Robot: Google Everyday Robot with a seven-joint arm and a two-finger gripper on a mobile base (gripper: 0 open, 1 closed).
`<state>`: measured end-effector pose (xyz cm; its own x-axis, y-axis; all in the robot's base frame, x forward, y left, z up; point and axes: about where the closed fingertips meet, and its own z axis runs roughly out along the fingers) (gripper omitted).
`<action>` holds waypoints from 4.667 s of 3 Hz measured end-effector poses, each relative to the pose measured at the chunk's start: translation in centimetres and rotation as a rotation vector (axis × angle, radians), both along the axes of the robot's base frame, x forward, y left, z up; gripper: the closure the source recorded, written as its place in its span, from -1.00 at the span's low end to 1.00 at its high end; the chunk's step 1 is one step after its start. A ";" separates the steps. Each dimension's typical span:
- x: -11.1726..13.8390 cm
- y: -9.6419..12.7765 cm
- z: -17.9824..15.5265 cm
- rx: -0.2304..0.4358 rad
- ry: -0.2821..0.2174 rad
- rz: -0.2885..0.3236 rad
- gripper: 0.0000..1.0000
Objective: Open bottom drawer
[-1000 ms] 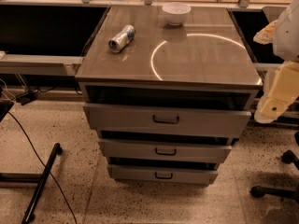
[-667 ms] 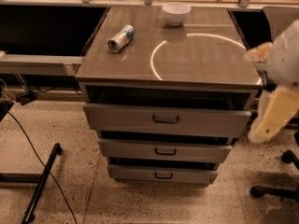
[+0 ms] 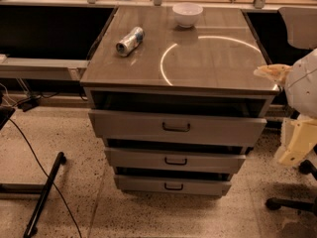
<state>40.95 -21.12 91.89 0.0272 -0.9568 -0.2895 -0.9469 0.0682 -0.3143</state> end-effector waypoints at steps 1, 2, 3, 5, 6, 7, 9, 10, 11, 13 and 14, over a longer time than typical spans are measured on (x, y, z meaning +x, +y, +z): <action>0.3 0.4 -3.0 0.086 -0.007 -0.013 -1.00; -0.6 0.6 -12.8 0.294 0.036 -0.038 -1.00; 0.3 -0.1 -16.0 0.402 0.001 -0.071 -1.00; 0.7 1.0 -23.2 0.485 0.043 0.002 -1.00; 0.7 1.7 -30.8 0.545 0.061 0.118 -1.00; 0.4 1.4 -36.4 0.590 0.084 0.177 -1.00; 0.4 2.1 -40.1 0.577 0.120 0.131 -1.00; 2.5 2.1 -47.5 0.521 0.104 0.063 -1.00; 5.0 2.4 -55.9 0.482 0.099 0.098 -1.00; 6.8 3.0 -60.0 0.466 0.144 0.078 -1.00; 8.4 3.6 -65.6 0.414 0.171 0.058 -1.00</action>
Offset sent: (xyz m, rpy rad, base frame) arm 0.0041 0.0077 -0.2482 0.7099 -0.0022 -0.0902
